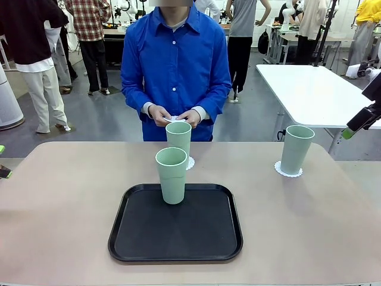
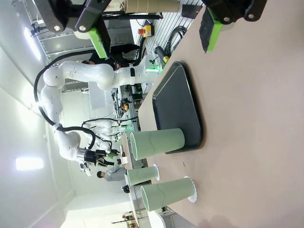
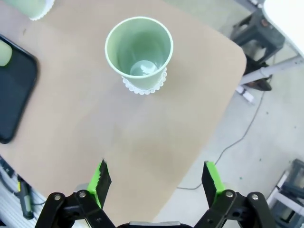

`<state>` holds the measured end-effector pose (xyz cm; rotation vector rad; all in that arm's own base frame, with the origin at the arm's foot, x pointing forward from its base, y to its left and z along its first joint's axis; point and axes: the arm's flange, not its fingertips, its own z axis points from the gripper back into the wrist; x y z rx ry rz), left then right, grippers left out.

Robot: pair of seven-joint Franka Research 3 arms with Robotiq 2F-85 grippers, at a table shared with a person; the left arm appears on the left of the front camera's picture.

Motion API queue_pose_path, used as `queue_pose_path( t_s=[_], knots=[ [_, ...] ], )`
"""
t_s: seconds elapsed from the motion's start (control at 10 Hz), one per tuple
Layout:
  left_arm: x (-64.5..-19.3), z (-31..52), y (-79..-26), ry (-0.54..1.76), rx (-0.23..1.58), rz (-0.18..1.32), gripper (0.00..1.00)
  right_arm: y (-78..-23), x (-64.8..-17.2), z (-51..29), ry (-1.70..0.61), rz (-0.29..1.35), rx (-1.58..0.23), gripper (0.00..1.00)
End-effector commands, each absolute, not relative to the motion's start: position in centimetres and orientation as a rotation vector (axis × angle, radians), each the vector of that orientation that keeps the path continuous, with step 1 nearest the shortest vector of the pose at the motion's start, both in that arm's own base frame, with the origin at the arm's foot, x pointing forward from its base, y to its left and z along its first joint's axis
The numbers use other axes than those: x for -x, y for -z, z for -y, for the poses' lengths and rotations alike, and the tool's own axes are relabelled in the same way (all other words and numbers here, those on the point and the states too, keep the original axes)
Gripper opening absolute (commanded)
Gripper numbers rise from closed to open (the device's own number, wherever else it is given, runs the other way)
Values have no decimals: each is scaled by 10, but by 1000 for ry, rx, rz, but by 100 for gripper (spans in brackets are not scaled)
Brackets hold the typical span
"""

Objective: Place coasters on the table and set cups on them.
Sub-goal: Take one Reusable plastic cup from the Flat Tray and place it on a coaster set by the human.

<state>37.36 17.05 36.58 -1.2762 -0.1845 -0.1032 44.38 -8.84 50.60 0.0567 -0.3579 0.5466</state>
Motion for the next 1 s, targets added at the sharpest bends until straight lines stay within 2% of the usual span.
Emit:
queue_pose_path(
  t_s=[0.0,0.9],
  knots=[
    [-373,-171,-367,97,1275,185,100,-499,-425,69,-502,356,1,100],
    [-373,-171,-367,97,1275,185,100,-505,-430,73,-529,353,-23,100]
  ],
)
